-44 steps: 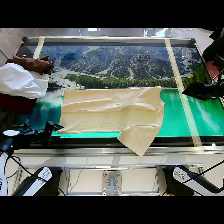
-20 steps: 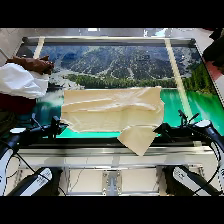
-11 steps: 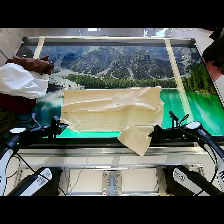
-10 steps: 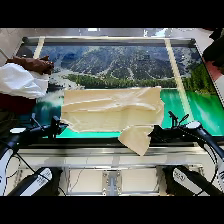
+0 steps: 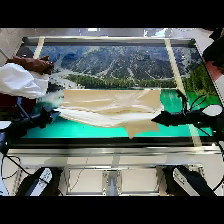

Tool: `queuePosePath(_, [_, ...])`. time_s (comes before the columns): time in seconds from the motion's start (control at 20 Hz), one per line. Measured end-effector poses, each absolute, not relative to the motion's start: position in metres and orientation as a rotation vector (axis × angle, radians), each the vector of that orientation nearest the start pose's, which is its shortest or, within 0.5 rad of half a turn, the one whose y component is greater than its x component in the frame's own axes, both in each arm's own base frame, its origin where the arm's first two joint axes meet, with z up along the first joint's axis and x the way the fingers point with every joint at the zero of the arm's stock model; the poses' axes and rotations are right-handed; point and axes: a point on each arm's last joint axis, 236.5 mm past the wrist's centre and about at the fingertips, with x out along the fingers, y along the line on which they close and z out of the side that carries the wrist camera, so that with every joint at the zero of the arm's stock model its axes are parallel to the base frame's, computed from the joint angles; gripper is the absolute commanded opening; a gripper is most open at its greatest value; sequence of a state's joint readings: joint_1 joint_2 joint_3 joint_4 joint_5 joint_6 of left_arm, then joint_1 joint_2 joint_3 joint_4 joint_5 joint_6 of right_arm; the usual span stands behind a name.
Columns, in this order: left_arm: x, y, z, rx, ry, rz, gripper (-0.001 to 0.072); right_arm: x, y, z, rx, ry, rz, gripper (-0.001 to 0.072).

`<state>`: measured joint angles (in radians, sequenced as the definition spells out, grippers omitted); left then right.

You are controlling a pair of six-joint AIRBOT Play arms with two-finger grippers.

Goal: Fold the shirts.

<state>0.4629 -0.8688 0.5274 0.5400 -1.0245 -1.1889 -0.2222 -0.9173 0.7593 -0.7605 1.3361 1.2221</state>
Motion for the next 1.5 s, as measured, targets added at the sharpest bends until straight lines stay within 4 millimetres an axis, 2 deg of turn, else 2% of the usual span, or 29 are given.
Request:
queuePosePath(0.1, [0.332,-0.033,0.037,-0.857,0.870,-0.204,0.0007,0.297,0.110,0.070,0.551,1.136,0.529,0.0010])
queuePosePath(0.2, [0.352,-0.028,0.047,-0.783,0.843,-0.197,0.0006,0.320,0.112,0.078,0.528,1.102,0.526,0.0010])
queuePosePath(0.3, [0.376,-0.023,0.048,-0.715,0.851,-0.174,0.0007,0.349,0.109,0.074,0.511,1.091,0.501,0.0010])
queuePosePath(0.4, [0.406,-0.016,0.043,-0.659,0.878,-0.138,0.0007,0.379,0.100,0.061,0.509,1.100,0.450,0.0010])
queuePosePath(0.55, [0.451,-0.008,0.027,-0.584,0.929,-0.098,0.0007,0.421,0.088,0.033,0.526,1.130,0.378,0.0010])
queuePosePath(0.75, [0.497,-0.016,-0.006,-0.506,0.986,-0.095,0.0007,0.465,0.085,-0.001,0.579,1.146,0.335,0.0011])
queuePosePath(0.95, [0.513,-0.012,-0.051,-0.422,1.051,-0.034,0.0008,0.496,0.084,-0.033,0.598,1.130,0.288,0.0011])
queuePosePath(1.1, [0.516,-0.005,-0.073,-0.371,1.082,0.004,0.0027,0.505,0.082,-0.051,0.604,1.132,0.263,0.0026])
queuePosePath(1.15, [0.517,-0.005,-0.076,-0.368,1.084,0.011,0.0158,0.507,0.081,-0.054,0.604,1.132,0.258,0.0110])
queuePosePath(1.2, [0.518,-0.004,-0.077,-0.362,1.081,0.014,0.0431,0.508,0.081,-0.054,0.604,1.129,0.256,0.0252])
queuePosePath(1.25, [0.519,-0.005,-0.075,-0.362,1.078,0.016,0.0544,0.510,0.080,-0.052,0.600,1.123,0.257,0.0307])
queuePosePath(1.35, [0.523,-0.007,-0.063,-0.370,1.052,0.010,0.0542,0.513,0.079,-0.040,0.583,1.116,0.275,0.0315])
queuePosePath(1.5, [0.530,-0.009,-0.022,-0.368,0.970,-0.006,0.0542,0.509,0.067,-0.009,0.508,1.127,0.310,0.0321])
